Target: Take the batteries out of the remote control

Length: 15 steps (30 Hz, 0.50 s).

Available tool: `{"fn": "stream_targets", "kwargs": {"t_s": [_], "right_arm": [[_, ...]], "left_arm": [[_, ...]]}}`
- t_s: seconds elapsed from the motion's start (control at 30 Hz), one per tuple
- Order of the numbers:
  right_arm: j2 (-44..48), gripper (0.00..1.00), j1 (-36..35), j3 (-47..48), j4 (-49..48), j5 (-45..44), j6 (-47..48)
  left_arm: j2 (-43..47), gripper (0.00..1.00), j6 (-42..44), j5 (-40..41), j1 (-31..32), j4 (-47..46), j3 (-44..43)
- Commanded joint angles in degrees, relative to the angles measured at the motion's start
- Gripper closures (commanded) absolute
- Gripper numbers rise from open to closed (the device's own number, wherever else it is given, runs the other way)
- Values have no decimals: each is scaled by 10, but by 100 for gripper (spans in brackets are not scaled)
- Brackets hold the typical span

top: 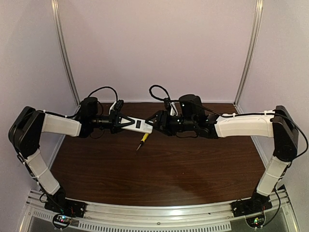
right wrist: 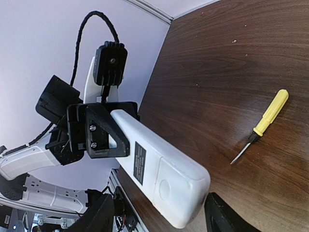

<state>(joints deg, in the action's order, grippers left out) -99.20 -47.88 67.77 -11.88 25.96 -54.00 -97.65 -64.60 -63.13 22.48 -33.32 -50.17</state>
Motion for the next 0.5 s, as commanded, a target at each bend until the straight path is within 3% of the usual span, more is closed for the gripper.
{"fn": "stream_targets", "kwargs": {"t_s": [0.0,0.47], "right_arm": [[-19,35,-4,27,43,-38,6],[-41,39,-12,41,44,-36,7]], "left_arm": [[6,100,2,-10,-2,-29,-9],[6,100,-8,-18,-2,-41,-8]]}}
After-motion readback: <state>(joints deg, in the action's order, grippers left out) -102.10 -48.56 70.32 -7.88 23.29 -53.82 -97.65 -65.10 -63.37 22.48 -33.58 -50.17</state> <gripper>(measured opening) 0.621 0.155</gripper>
